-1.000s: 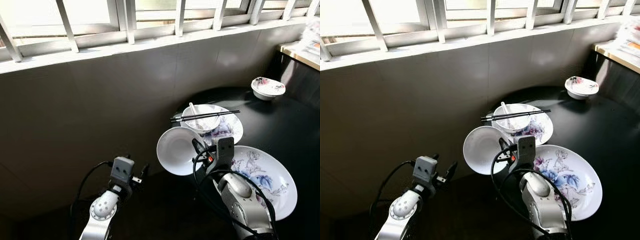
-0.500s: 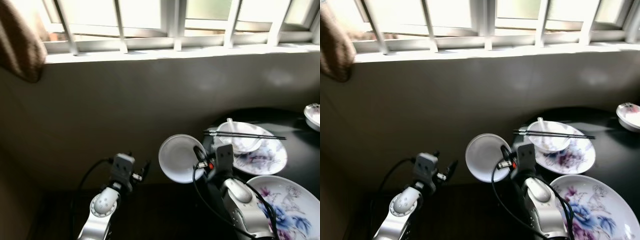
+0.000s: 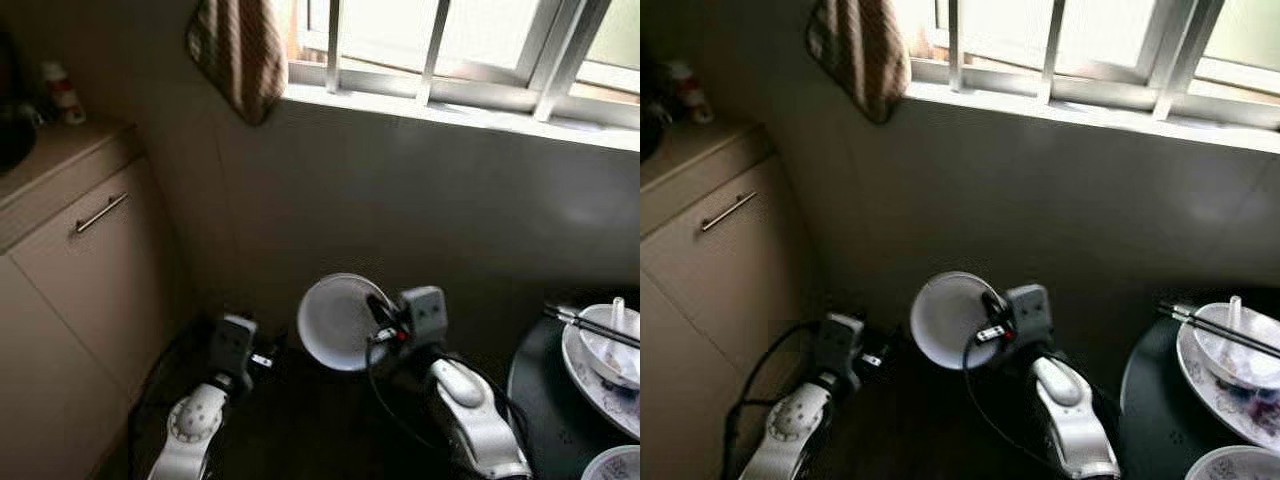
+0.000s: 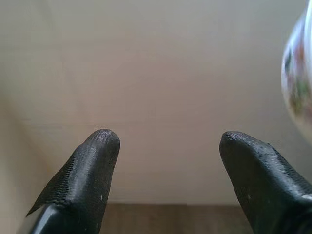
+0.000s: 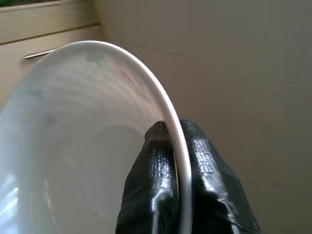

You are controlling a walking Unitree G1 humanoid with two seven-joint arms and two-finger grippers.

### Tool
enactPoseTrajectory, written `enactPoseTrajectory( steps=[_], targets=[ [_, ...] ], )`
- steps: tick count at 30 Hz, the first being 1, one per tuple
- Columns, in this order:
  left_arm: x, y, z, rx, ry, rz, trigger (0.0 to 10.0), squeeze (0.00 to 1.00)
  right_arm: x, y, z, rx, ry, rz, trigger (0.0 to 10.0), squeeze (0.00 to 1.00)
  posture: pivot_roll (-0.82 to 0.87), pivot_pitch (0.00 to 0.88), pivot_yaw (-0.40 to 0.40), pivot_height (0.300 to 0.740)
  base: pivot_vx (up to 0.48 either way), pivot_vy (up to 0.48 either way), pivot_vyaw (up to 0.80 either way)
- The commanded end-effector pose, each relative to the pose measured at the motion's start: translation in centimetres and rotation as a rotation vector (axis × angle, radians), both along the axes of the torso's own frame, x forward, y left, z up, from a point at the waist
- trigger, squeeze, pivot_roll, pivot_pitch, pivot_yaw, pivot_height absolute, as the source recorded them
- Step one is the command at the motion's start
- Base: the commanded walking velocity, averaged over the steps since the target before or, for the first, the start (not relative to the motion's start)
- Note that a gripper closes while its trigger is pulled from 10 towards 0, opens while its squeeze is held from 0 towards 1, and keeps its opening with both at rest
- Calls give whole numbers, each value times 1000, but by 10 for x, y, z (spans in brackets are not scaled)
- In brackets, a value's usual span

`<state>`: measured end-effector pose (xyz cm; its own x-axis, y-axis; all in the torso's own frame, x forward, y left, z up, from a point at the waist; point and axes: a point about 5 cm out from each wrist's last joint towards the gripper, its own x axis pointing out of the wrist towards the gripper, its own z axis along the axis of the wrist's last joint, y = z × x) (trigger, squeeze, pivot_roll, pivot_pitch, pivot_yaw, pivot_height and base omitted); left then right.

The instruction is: Kitchen organization

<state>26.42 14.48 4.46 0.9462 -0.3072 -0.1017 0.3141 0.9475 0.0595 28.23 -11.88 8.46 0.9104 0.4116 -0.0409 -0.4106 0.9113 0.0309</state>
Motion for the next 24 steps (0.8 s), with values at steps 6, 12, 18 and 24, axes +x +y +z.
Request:
enactPoseTrajectory(
  steps=[6,12,18,24],
  targets=[
    [-1,-8,1,-14,-15,-22,10000,0,3,-15,-1,11,0,-80,0,0,-25,0,-8,740,0,0,800],
    [0,-8,2,-8,-20,-20,10000,0,6,-18,1,32,2,-108,0,0,-17,0,-16,740,0,0,70],
    [2,-8,2,9,-16,-9,10000,0,10,-17,5,20,-33,-101,0,0,-13,0,-22,740,0,0,0],
    [2,-6,4,24,-31,16,10000,0,11,-16,10,-7,-68,-94,0,0,-13,0,-22,740,0,0,800]
  ],
)
